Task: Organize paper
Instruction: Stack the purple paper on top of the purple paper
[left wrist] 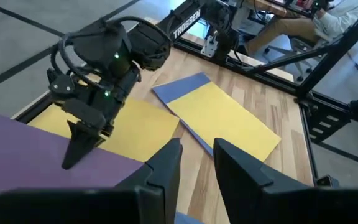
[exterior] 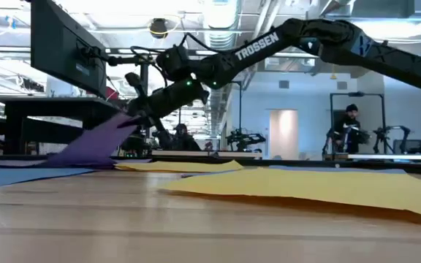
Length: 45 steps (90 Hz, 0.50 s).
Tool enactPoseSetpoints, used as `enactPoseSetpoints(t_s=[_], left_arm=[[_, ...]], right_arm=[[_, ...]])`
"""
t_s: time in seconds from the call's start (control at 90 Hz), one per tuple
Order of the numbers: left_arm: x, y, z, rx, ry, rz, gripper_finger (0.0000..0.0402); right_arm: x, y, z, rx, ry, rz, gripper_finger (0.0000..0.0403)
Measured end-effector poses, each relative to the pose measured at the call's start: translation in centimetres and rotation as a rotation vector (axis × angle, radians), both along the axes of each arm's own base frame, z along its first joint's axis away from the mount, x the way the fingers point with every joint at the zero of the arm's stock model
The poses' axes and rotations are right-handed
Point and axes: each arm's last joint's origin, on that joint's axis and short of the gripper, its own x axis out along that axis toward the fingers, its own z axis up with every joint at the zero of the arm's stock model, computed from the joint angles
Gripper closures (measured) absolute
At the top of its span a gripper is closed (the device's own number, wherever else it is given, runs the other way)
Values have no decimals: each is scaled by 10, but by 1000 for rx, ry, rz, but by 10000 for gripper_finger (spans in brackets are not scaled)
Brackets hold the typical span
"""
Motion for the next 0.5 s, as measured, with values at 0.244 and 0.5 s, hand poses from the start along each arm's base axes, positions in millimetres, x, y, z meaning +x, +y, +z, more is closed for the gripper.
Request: enactPoseSetpoints(t_s=[0.244, 0.5], left_arm=[[0, 0, 0, -4, -2, 2, 320], [0, 0, 1, -8, -7, 3, 320]], right_arm=[[1, -3, 2, -52, -12, -122, 403], [8, -7, -15, -1, -101, -191, 403]])
